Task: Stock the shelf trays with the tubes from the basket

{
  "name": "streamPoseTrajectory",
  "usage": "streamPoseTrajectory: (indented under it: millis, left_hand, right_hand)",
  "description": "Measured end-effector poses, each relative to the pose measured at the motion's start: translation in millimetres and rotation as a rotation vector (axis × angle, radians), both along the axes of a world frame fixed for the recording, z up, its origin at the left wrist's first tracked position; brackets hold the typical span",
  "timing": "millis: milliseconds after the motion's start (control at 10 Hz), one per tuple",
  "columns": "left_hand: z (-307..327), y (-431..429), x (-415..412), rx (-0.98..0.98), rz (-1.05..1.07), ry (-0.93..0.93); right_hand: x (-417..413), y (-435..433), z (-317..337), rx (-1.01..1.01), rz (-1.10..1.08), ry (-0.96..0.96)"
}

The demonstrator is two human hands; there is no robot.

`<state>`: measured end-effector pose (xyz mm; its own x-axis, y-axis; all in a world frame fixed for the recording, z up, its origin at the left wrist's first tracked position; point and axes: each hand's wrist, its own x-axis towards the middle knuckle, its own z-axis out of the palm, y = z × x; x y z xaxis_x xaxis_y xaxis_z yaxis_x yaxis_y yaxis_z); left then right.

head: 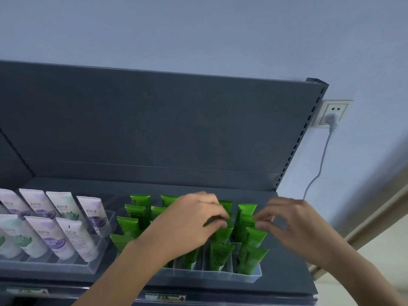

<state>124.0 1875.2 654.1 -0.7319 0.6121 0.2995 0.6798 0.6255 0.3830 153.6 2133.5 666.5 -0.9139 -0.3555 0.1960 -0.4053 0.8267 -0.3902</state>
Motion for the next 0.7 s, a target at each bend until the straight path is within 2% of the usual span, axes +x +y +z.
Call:
streamPoseTrajectory:
  millis: [200,500,700]
  left_hand:
    - [-10,10,-1,-0.073,-0.029,0.001]
    - [-15,10,1,-0.023,0.006,0.019]
    - [-17,0,13,0.043,0.110,0.055]
  right_hand:
    - [-2,3,-20,0.078,0.023,0.016]
    - [-6,-1,-30,0.010,0.051,0.080]
    - [-3,0,-29,-0.039,0.013,0.064]
